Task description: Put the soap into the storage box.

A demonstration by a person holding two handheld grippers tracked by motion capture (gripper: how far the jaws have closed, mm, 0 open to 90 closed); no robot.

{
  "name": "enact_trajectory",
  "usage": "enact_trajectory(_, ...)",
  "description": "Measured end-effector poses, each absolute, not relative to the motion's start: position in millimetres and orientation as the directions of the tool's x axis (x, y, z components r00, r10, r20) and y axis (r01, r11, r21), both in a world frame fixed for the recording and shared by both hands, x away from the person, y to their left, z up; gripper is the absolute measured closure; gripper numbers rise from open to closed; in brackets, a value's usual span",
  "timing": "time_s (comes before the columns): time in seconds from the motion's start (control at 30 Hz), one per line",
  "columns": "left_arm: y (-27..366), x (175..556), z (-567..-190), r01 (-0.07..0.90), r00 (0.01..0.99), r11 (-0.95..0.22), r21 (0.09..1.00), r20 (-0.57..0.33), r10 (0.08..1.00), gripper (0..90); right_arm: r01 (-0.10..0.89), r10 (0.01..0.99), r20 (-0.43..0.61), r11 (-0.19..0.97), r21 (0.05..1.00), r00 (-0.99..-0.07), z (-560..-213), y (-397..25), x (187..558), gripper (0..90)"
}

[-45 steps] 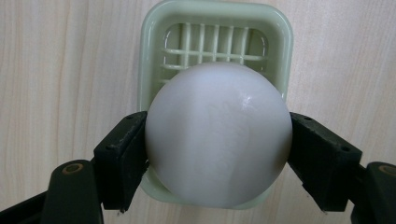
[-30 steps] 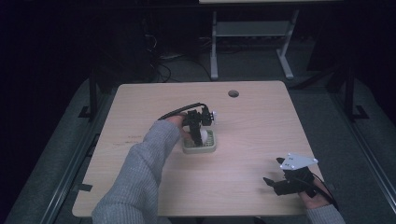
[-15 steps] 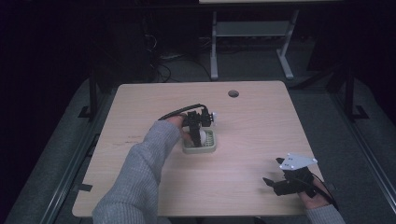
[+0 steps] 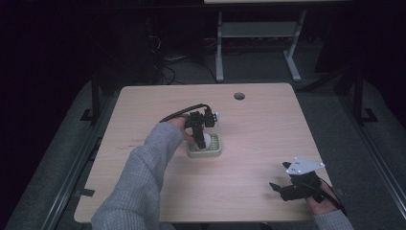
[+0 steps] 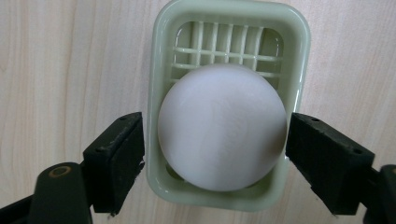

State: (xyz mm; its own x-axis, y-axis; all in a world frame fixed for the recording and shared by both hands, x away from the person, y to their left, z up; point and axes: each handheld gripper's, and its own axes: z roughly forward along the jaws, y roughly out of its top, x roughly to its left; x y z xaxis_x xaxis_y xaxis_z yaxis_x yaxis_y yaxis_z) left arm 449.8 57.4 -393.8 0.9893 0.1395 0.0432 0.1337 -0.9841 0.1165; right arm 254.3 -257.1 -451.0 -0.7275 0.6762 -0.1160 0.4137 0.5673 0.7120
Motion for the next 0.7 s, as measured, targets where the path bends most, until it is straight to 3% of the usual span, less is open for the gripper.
enact_trajectory(0.7,69,438,-382,0.156,0.986,-0.976,0.154,0.038,0.164,20.1,0.415,0.685,-0.122,0.563,0.714,-0.718,-450,-258,255,13.9)
